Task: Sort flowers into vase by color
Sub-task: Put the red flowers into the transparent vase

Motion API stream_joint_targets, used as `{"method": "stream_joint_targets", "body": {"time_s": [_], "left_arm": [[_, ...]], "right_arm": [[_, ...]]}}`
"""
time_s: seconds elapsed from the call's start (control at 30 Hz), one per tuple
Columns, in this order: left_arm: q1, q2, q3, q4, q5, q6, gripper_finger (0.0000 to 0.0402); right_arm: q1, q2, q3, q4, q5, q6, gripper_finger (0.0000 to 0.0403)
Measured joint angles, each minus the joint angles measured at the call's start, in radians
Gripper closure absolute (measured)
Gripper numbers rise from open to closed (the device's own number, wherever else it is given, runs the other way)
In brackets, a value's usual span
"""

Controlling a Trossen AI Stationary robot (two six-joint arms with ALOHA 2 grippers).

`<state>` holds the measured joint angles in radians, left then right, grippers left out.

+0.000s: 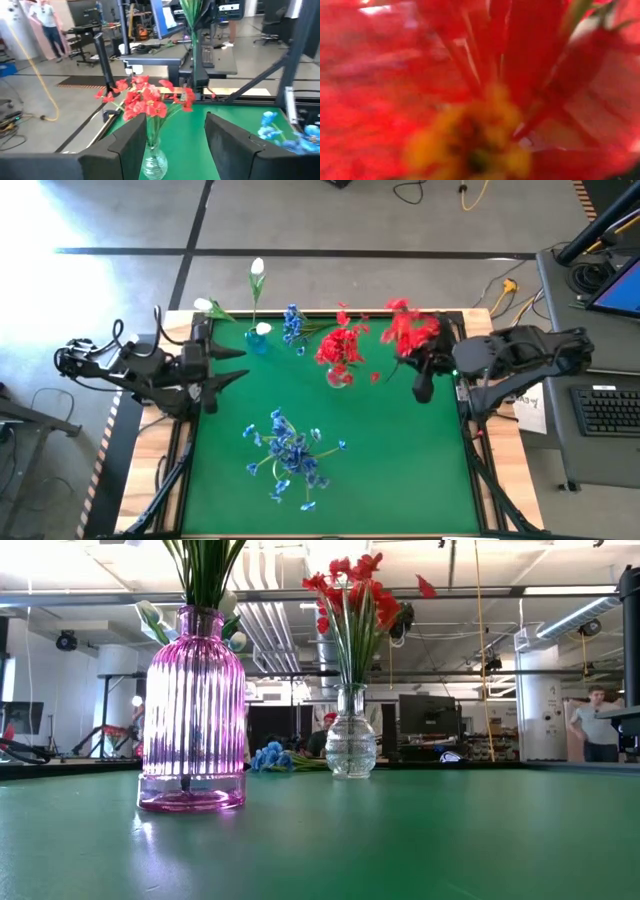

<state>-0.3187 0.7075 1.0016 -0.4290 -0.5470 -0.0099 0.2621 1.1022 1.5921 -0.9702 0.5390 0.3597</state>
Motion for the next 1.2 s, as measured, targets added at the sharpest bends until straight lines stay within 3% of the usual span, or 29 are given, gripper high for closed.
{"method": "stream_joint_targets", "body": {"time_s": [0.17, 0.3, 0.47, 0.67, 0.87, 1.2], "left_arm": [[0.0, 0.012, 0.0, -0.001, -0.043, 0.0, 0.0217], [0.0, 0.027, -0.001, -0.001, -0.046, 0.0, 0.0217], [0.0, 0.051, -0.001, 0.0, -0.047, 0.0, 0.0217], [0.0, 0.082, -0.001, 0.0, -0.047, 0.0, 0.0217], [0.0, 0.089, -0.001, 0.001, -0.075, 0.008, 0.0217], [0.0, 0.062, -0.002, 0.002, -0.251, 0.082, 0.0217]], "right_arm": [[-0.001, -0.016, -0.062, -0.095, 0.212, 0.088, 0.0385], [-0.002, -0.034, -0.181, 0.014, 0.247, 0.073, 0.0385], [-0.051, -0.07, -0.365, 0.294, 0.237, -0.06, 0.0385], [-0.184, -0.16, -0.606, 0.729, 0.1, -0.284, 0.0385], [-0.337, -0.212, -0.798, 1.051, -0.255, -0.332, 0.0385], [-0.407, -0.153, -0.845, 1.105, -0.285, -0.332, 0.0385]]}}
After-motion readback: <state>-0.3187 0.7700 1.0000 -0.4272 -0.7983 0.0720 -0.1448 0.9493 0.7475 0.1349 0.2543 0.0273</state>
